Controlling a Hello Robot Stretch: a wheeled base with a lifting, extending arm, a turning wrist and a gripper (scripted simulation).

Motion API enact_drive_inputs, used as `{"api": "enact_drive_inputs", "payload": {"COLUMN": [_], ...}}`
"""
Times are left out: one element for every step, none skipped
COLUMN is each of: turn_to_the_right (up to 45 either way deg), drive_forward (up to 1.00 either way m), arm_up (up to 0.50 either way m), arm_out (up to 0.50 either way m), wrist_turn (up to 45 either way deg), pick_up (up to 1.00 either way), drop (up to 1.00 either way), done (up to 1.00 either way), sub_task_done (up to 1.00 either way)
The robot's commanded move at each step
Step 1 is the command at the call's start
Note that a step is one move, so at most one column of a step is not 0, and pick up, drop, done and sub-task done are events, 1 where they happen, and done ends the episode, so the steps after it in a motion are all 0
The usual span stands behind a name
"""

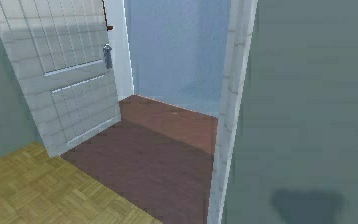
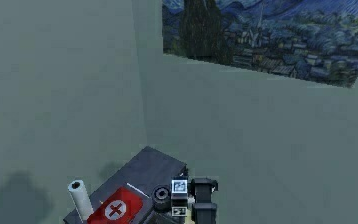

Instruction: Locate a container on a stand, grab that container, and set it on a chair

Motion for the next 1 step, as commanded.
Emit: {"api": "enact_drive_inputs", "payload": {"turn_to_the_right": [0.0], "drive_forward": [0.00], "arm_up": [-0.50], "arm_out": [0.00], "wrist_turn": [0.0], "pick_up": [0.00], "drop": [0.00], "done": [0.00], "sub_task_done": [0.00]}}
